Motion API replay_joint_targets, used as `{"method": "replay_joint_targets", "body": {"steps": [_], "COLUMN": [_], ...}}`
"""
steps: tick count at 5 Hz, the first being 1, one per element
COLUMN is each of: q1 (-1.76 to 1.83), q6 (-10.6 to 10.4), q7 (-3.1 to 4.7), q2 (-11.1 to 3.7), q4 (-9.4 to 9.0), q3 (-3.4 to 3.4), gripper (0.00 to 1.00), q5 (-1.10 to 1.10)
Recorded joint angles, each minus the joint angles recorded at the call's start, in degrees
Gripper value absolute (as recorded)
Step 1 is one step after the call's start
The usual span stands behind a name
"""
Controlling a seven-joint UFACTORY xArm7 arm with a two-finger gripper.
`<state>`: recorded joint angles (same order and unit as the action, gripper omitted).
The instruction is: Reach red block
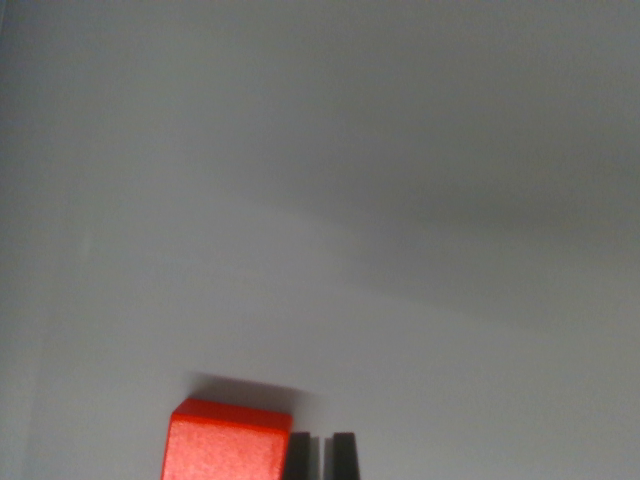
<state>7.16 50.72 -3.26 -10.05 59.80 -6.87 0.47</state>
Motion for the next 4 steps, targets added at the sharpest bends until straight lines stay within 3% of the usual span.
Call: {"method": "replay_joint_targets", "body": {"steps": [1, 2, 3, 4], "q1": [0.41, 0.41, 0.80, 0.80], "q6": [-2.4, -2.4, -4.7, -4.7], "q7": [-0.28, -0.28, -0.55, -0.55], "q2": [-0.53, -0.53, -1.04, -1.04], "q4": [-1.84, -1.84, -3.59, -3.59], "q3": [-0.39, -0.39, -0.76, -0.76], "gripper": [0.00, 0.00, 0.00, 0.00], "q5": [-0.05, -0.05, -0.10, -0.10]}}
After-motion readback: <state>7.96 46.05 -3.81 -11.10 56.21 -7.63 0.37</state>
